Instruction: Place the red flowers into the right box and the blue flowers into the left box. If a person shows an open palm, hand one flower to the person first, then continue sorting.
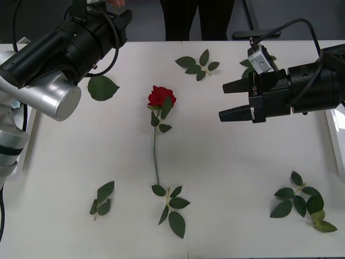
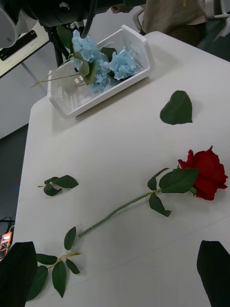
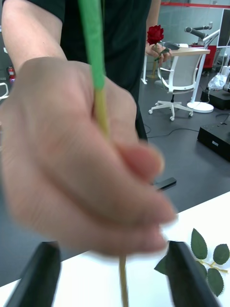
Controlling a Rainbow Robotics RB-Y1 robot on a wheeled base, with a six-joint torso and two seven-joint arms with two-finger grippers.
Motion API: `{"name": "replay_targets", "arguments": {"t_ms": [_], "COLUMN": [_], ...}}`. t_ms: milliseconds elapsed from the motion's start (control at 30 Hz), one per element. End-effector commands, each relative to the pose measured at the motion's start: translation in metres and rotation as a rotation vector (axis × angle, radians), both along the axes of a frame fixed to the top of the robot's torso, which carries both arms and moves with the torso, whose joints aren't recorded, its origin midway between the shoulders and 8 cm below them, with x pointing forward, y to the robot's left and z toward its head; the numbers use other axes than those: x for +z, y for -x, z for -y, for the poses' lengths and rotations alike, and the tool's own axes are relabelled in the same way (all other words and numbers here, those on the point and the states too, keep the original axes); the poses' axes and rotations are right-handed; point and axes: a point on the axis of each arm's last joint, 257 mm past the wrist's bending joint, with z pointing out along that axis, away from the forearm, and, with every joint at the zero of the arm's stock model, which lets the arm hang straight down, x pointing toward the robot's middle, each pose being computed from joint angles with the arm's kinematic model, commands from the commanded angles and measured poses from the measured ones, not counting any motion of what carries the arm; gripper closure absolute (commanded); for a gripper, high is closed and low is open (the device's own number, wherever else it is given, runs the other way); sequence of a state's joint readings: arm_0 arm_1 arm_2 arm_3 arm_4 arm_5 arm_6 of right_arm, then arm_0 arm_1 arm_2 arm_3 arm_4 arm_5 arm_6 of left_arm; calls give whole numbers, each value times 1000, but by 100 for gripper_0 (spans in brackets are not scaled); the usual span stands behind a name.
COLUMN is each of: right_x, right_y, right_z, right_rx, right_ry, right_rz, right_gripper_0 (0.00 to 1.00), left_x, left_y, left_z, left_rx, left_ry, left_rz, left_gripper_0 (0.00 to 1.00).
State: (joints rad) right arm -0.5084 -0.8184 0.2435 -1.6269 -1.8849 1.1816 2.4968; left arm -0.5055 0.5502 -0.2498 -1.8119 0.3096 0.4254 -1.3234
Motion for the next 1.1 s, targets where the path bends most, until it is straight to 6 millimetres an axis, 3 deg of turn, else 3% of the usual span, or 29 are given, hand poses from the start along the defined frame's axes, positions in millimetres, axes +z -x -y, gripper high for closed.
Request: {"name": "replay_targets", "arguments": {"t_ms": [33,467,567,633,667,700,767,933,1100], "right_x": [13,13,12,13,12,12,12,10,6], "right_y": [-6,-6,-6,-6,-6,-6,-6,-7,-7], "right_z": [12,12,12,12,12,12,13,14,18], "right_rx": [-12,-12,-12,-13,-14,-14,-15,-18,-17], "right_ry": [9,10,11,11,12,12,12,13,20], "right_rz": [52,54,53,54,51,51,50,48,37], "right_gripper_0": [3,3,3,3,3,3,3,3,3], "left_x": [34,32,18,-4,-28,-34,-68,-122,-170], "left_y": [5,3,3,5,9,11,27,70,99], "left_z": [21,18,18,18,17,18,18,16,9], "left_rx": [-48,-46,-60,-73,-76,-79,-86,-99,-93], "left_ry": [71,74,96,105,92,87,64,-13,-52], "left_rz": [39,31,-39,-130,-209,-232,-362,-595,-759], "left_gripper_0": [0,0,0,0,0,0,0,0,0]}}
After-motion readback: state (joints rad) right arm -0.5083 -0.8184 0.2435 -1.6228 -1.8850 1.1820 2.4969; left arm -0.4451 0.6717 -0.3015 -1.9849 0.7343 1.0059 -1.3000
